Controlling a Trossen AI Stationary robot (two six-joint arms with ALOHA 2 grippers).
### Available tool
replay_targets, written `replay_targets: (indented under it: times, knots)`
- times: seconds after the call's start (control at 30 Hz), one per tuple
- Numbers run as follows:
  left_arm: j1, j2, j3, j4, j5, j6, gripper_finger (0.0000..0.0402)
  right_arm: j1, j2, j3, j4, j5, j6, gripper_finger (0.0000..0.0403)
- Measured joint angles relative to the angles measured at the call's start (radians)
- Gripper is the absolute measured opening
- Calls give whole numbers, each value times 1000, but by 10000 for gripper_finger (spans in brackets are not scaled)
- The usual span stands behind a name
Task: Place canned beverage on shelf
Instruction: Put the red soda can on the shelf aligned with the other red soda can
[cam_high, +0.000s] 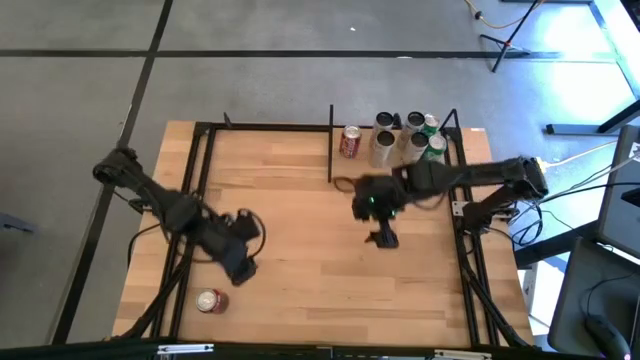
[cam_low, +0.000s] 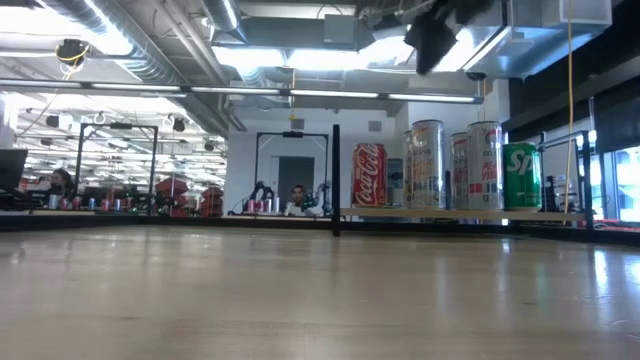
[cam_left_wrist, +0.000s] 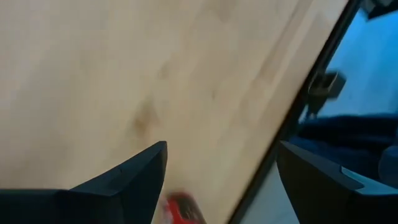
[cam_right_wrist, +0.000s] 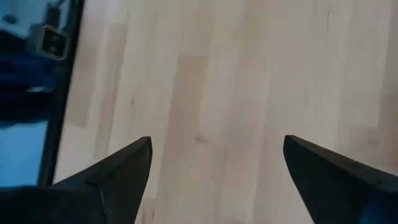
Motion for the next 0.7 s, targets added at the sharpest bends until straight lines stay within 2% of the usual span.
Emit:
replay_targets:
  times: [0.1,0.17,0.4,0.7]
  knots:
    - [-70,35,0,-1,30,-132,286,63,-32,-125,129,55,105,346]
    - [-100,52,0,3,86,-181,286,93,-38,-183,179,58,152,346]
    - [-144,105,0,-47,310,-339,307,164,-38,-236,198,63,241,346]
    - [-232,186,0,-75,312,-392,388,184,-39,-236,274,88,265,347]
